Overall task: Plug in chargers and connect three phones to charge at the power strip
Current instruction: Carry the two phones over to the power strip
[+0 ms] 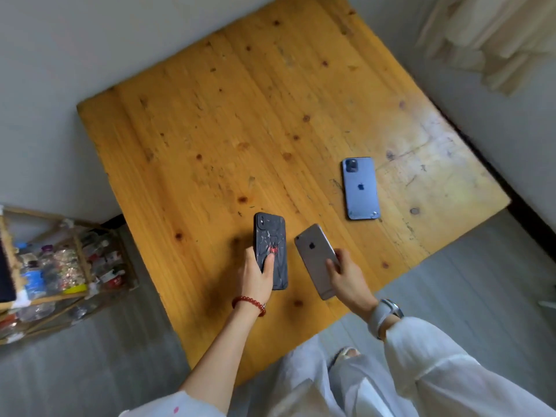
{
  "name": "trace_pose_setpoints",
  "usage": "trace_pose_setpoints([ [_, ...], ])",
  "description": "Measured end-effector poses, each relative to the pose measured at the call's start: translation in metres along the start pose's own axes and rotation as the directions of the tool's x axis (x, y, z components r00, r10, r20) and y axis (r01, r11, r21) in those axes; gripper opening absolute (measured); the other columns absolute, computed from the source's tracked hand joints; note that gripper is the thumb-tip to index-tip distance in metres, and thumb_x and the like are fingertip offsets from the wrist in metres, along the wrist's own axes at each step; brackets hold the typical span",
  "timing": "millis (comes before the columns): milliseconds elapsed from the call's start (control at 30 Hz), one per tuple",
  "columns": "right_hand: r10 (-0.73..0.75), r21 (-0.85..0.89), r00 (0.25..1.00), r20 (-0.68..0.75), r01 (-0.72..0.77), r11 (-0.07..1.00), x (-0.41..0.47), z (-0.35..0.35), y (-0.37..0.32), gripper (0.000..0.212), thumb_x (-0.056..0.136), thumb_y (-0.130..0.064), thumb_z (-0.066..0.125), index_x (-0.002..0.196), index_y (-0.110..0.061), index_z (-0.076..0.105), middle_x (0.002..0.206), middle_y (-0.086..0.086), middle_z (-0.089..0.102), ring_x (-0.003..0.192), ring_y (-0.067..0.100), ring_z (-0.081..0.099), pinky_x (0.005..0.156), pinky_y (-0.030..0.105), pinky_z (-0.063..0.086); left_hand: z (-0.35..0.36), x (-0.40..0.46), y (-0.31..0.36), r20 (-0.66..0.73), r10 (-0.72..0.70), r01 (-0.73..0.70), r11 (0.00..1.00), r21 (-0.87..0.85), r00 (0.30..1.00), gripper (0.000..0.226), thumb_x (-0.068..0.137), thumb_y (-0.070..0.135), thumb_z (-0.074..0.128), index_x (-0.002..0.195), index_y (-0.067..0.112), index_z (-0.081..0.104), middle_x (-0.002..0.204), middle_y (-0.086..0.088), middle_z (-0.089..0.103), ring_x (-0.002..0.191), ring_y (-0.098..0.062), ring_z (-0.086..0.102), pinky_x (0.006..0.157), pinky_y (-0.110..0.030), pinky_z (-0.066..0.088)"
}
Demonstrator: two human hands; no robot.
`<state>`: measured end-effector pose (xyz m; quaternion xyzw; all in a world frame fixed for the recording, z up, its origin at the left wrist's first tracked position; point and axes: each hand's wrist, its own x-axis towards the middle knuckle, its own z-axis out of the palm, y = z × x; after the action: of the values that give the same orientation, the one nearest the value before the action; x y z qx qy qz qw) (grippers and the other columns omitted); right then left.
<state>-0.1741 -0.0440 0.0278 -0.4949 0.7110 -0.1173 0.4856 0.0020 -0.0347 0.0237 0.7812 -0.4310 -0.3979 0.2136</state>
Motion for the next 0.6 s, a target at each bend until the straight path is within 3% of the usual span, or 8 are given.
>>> trace_pose_setpoints([
  [133,0.034,0.141,0.976,-0.216,-0.003,0.99,-0.051,-0.055,0.043,0.007,0.094,-0.014,0.043,0.099,-0.009,0.045,0.087,0.007,0.053,0.075,0.025,0.048,0.063,0.033,0.033,0.034,-0.027,0.048,0.131,0.177,-0.172,0.984,-0.05,0.975,0.019,0.089,0.022,0.052,0.098,0.006,0.048,0.096,-0.008,0.061,0.08,-0.022,0.055,0.066,-0.022,0.041],
  [233,0.109,0.267,0.907,-0.407,0.004,0.964,-0.093,-0.097,0.081,0.003,0.094,-0.011,0.043,0.094,-0.012,0.046,0.078,-0.001,0.054,0.072,0.023,0.048,0.058,0.032,0.029,0.076,-0.052,0.095,0.247,0.378,-0.389,0.921,-0.008,0.892,0.015,0.088,0.02,0.053,0.092,0.005,0.049,0.086,-0.005,0.059,0.073,-0.019,0.052,0.055,-0.018,0.033],
  [333,0.226,0.414,0.789,-0.571,0.039,0.91,-0.144,-0.138,0.129,0.005,0.094,-0.01,0.042,0.095,-0.014,0.046,0.077,-0.011,0.053,0.07,0.012,0.048,0.059,0.029,0.034,0.131,-0.099,0.147,0.361,0.541,-0.578,0.816,-0.008,0.759,0.014,0.088,0.022,0.053,0.088,0.009,0.048,0.079,0.003,0.055,0.071,-0.018,0.051,0.054,-0.02,0.033],
  [500,0.437,0.596,0.568,-0.697,0.121,0.794,-0.247,-0.182,0.233,0.008,0.093,-0.013,0.044,0.098,-0.019,0.047,0.082,-0.014,0.056,0.074,0.005,0.052,0.064,0.025,0.04,0.236,-0.222,0.194,0.498,0.674,-0.733,0.672,-0.106,0.546,0.021,0.087,0.023,0.054,0.104,0.009,0.053,0.088,0.007,0.057,0.077,-0.012,0.052,0.065,-0.02,0.04],
  [600,0.551,0.648,0.414,-0.724,0.135,0.75,-0.317,-0.2,0.306,0.008,0.092,-0.015,0.045,0.096,-0.022,0.046,0.08,-0.016,0.056,0.073,0.005,0.054,0.061,0.017,0.04,0.302,-0.314,0.199,0.601,0.685,-0.757,0.624,-0.193,0.412,0.012,0.086,0.021,0.056,0.095,0.014,0.052,0.075,0.017,0.055,0.067,-0.005,0.054,0.053,-0.004,0.038],
])
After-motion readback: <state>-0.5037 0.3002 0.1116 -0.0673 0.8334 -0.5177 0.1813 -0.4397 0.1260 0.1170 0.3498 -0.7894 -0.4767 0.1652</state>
